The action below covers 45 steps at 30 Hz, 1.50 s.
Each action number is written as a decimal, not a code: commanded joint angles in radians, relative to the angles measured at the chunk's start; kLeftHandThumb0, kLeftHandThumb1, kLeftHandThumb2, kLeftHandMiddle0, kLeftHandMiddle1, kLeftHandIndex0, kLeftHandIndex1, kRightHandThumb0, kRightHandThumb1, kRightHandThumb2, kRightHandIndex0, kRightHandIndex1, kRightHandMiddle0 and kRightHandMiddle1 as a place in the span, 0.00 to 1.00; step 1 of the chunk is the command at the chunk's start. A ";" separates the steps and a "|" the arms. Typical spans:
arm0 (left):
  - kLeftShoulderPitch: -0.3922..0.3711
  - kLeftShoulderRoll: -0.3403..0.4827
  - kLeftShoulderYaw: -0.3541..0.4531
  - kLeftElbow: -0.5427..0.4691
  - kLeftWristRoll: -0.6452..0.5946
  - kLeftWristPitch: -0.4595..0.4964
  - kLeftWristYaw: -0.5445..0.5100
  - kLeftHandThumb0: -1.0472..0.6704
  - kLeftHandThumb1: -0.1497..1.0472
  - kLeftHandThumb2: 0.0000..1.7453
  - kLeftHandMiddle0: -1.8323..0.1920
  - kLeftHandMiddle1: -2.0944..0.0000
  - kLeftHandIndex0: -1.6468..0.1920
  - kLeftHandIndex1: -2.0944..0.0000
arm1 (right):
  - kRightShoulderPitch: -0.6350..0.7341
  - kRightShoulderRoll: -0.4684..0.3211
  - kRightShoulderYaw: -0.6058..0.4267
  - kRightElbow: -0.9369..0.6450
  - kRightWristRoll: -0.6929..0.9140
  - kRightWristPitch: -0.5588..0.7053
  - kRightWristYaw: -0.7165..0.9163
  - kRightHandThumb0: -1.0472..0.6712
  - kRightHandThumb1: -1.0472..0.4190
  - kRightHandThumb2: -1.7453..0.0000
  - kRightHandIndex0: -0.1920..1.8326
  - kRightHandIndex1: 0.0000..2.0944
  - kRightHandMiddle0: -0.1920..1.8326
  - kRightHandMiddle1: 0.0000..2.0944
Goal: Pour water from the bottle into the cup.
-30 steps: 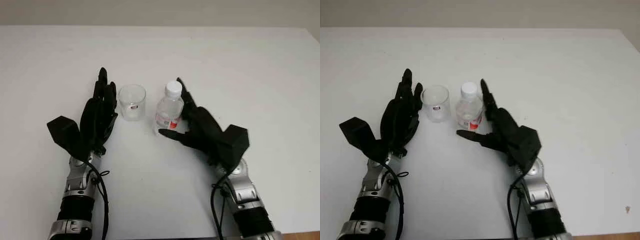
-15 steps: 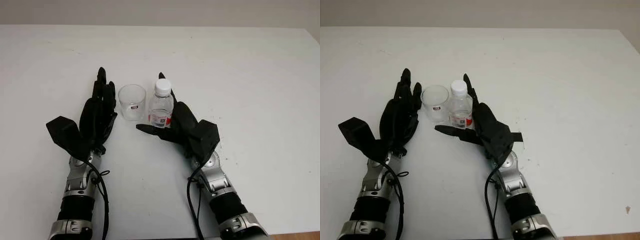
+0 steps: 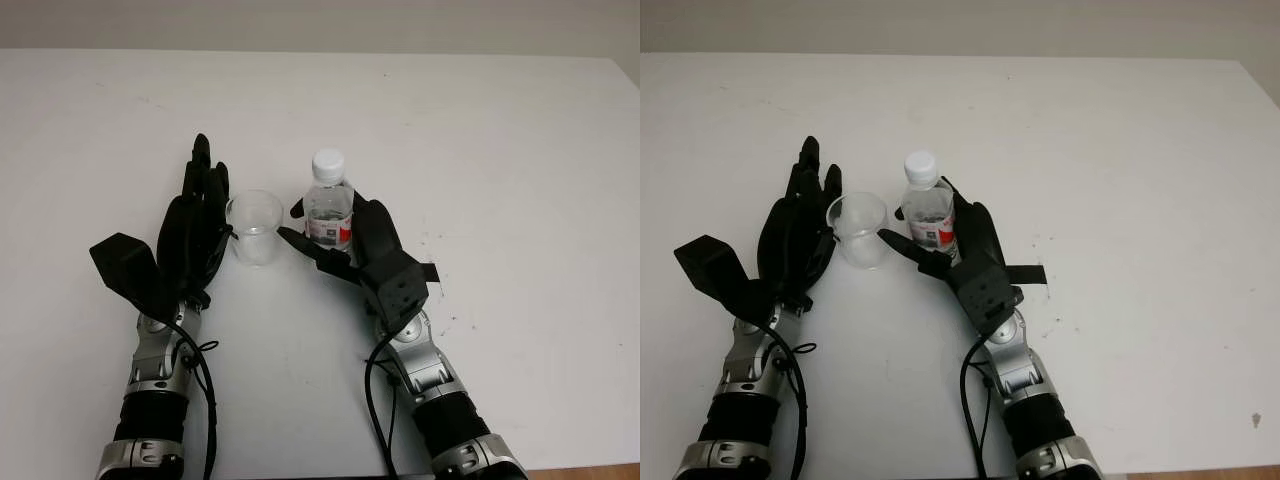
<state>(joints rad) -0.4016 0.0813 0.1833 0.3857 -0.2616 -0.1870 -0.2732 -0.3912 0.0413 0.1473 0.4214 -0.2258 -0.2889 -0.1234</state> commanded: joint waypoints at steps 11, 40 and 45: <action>-0.005 0.009 0.001 0.005 -0.003 0.005 -0.008 0.15 1.00 0.34 1.00 0.98 1.00 0.98 | -0.029 -0.098 -0.064 -0.046 -0.010 -0.023 -0.017 0.37 0.00 0.75 1.00 1.00 1.00 1.00; -0.023 0.046 0.031 0.055 0.029 -0.038 0.062 0.13 1.00 0.40 0.97 0.97 0.99 0.97 | -0.727 -0.366 0.296 0.701 -0.560 -0.158 -0.371 0.34 0.00 0.91 0.77 1.00 0.61 1.00; -0.018 0.043 0.032 0.055 0.028 -0.052 0.077 0.14 1.00 0.41 0.97 0.97 0.98 0.97 | -0.757 -0.381 0.345 0.721 -0.595 -0.183 -0.420 0.36 0.00 0.90 0.80 1.00 0.62 1.00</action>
<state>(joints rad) -0.4457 0.1275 0.2094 0.4389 -0.2362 -0.2312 -0.2001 -1.1098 -0.3211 0.4817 1.1438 -0.8119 -0.4631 -0.5275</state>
